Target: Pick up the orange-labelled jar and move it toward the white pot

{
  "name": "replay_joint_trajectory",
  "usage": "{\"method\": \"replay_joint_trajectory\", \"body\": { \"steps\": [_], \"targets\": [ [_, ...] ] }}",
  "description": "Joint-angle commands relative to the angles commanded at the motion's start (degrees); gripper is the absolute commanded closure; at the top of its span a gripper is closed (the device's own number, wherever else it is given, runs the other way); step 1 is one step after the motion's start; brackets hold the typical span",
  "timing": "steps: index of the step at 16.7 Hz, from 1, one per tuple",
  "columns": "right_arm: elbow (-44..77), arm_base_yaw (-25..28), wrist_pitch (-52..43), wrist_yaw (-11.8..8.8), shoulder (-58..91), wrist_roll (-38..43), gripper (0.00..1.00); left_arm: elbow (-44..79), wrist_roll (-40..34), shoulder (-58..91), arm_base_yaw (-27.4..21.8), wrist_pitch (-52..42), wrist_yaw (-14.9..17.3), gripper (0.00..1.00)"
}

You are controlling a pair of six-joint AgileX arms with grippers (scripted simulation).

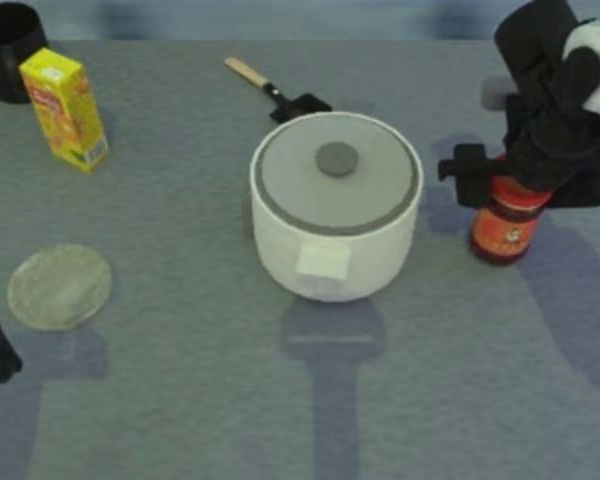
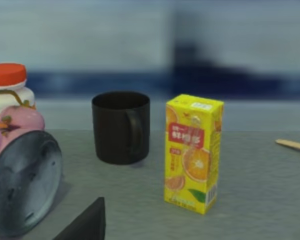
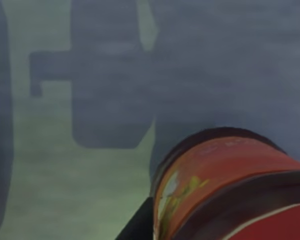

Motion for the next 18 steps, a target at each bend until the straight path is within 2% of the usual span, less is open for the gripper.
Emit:
{"method": "replay_joint_trajectory", "body": {
  "steps": [1,14,18],
  "targets": [
    [0.0,0.0,0.0,0.0,0.0,0.0,1.0,0.0,0.0,0.0,0.0,0.0,0.0,0.0],
    [0.0,0.0,0.0,0.0,0.0,0.0,0.02,0.0,0.0,0.0,0.0,0.0,0.0,0.0],
    [0.0,0.0,0.0,0.0,0.0,0.0,0.0,0.0,0.0,0.0,0.0,0.0,0.0,0.0]
  ]
}}
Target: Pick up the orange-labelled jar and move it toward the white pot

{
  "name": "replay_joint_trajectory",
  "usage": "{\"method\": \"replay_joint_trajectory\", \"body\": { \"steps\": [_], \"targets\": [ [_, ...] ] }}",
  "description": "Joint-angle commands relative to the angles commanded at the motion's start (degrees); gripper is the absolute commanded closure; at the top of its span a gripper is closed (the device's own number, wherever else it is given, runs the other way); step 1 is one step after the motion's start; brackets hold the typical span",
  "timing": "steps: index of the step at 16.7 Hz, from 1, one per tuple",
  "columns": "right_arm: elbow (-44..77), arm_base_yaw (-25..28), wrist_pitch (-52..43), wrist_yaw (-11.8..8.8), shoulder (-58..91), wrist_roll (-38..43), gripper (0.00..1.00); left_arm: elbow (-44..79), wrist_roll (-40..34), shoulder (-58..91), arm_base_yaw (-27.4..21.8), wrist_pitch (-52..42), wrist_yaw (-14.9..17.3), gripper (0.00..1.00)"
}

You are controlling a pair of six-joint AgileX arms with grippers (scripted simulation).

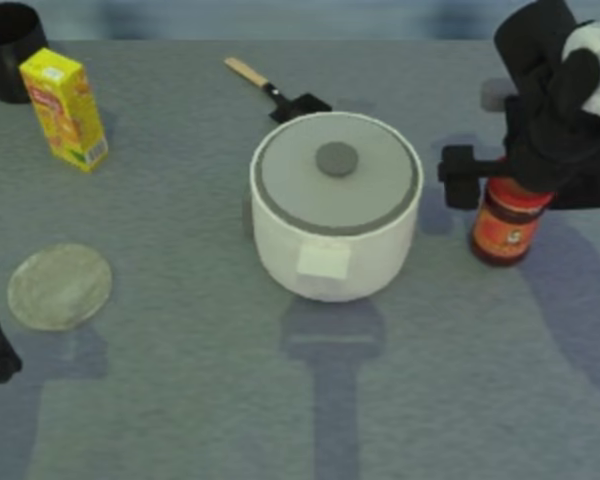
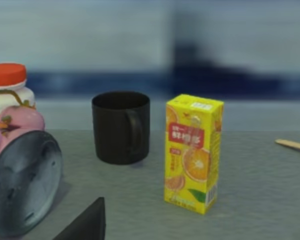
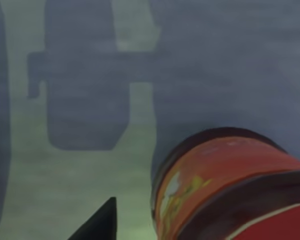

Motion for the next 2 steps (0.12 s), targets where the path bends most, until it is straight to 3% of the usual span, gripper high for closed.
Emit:
{"method": "replay_joint_trajectory", "body": {
  "steps": [2],
  "targets": [
    [0.0,0.0,0.0,0.0,0.0,0.0,0.0,0.0,0.0,0.0,0.0,0.0,0.0,0.0]
  ]
}}
